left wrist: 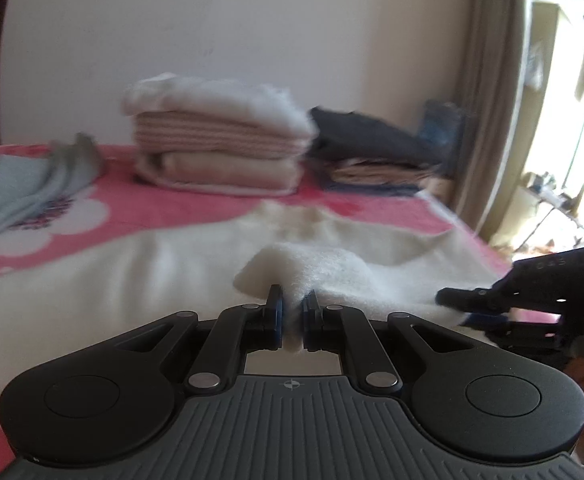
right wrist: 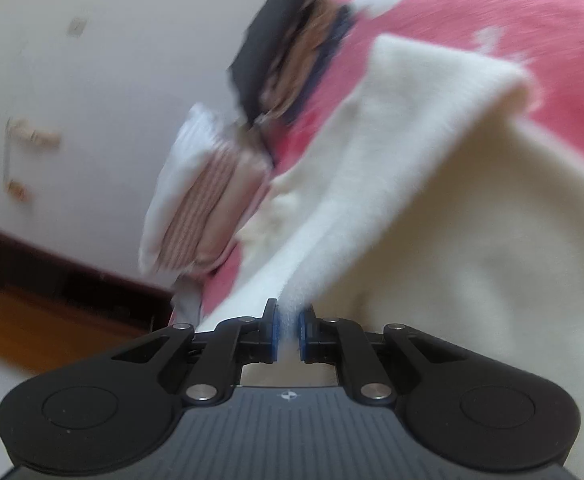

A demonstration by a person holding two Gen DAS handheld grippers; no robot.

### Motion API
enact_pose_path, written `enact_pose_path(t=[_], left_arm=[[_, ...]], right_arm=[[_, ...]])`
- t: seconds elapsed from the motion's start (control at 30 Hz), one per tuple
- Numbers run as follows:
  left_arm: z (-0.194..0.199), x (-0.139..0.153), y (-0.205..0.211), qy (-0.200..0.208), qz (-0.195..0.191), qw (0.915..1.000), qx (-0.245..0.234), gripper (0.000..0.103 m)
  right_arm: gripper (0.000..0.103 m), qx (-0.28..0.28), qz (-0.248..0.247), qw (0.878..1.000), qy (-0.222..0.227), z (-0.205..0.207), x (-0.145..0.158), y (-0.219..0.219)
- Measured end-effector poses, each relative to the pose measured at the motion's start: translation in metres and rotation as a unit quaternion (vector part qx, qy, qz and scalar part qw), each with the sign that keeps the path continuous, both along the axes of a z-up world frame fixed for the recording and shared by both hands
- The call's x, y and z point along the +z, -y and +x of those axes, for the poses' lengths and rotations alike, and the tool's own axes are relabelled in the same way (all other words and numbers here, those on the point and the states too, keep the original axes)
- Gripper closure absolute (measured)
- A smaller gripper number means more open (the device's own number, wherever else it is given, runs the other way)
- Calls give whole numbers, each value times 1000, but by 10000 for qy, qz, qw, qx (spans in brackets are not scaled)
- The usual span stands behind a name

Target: Fold clothes

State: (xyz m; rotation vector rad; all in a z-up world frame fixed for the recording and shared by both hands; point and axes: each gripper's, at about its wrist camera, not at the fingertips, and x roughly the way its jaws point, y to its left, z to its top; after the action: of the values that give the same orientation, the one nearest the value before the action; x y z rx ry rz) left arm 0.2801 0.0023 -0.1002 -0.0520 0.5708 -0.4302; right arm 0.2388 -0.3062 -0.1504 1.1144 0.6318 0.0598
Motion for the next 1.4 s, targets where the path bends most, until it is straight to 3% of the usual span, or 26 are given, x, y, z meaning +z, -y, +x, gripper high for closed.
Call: enact_pose_path(t=[0.1,0.37,0.53,0.6,0.73,0.87,1.07,1.13,1.17,1.23,1.3,1.37,1.4], left_arm=[[14,-7,-19,-119,182,9996,183,96],[26,-12,-48,-191,233,9984,477,95],[23,-20,-62,-432,354,9954,778,78],[22,-24,-68,-528,402,9937,898,70],[19,-25,-78,-662,409,9909,1099,70],[15,-16,-82,-652,226,9911,1140,70],[12,-13,-53,-548,-14,9974,474,69],[16,-18,-38,-603,16,9978,265,66],[20,-23,-31,-705,52,9973,220,66],[31,-39,-23,-1032,259,9935,410,66],[35,-49,-21,-1077,377,9920,539,66],[33,-50,-19,-996,458,9924,560,66],[32,-50,-18,-956,498,9925,571,66]], right_arm=[[93,286,-33,9996,-82,18,-6,-27],[93,661,-442,9966,-195,36,-14,-72],[88,958,-722,9907,-636,44,-41,-87],[86,1021,-649,9915,-490,37,-43,-81],[73,1332,-788,9874,-337,23,-36,-77],[70,1539,-1290,9791,-330,-1,-20,-68],[69,961,-2559,9614,-315,-45,4,-41],[71,741,-3245,9424,-325,-52,10,-35],[71,681,-3714,9253,-353,-52,12,-35],[71,572,-4644,8828,-414,-54,15,-35],[71,505,-5385,8399,-454,-53,17,-34],[70,544,-5750,8144,-561,-44,11,-29],[70,591,-5822,8086,-613,-39,6,-26]])
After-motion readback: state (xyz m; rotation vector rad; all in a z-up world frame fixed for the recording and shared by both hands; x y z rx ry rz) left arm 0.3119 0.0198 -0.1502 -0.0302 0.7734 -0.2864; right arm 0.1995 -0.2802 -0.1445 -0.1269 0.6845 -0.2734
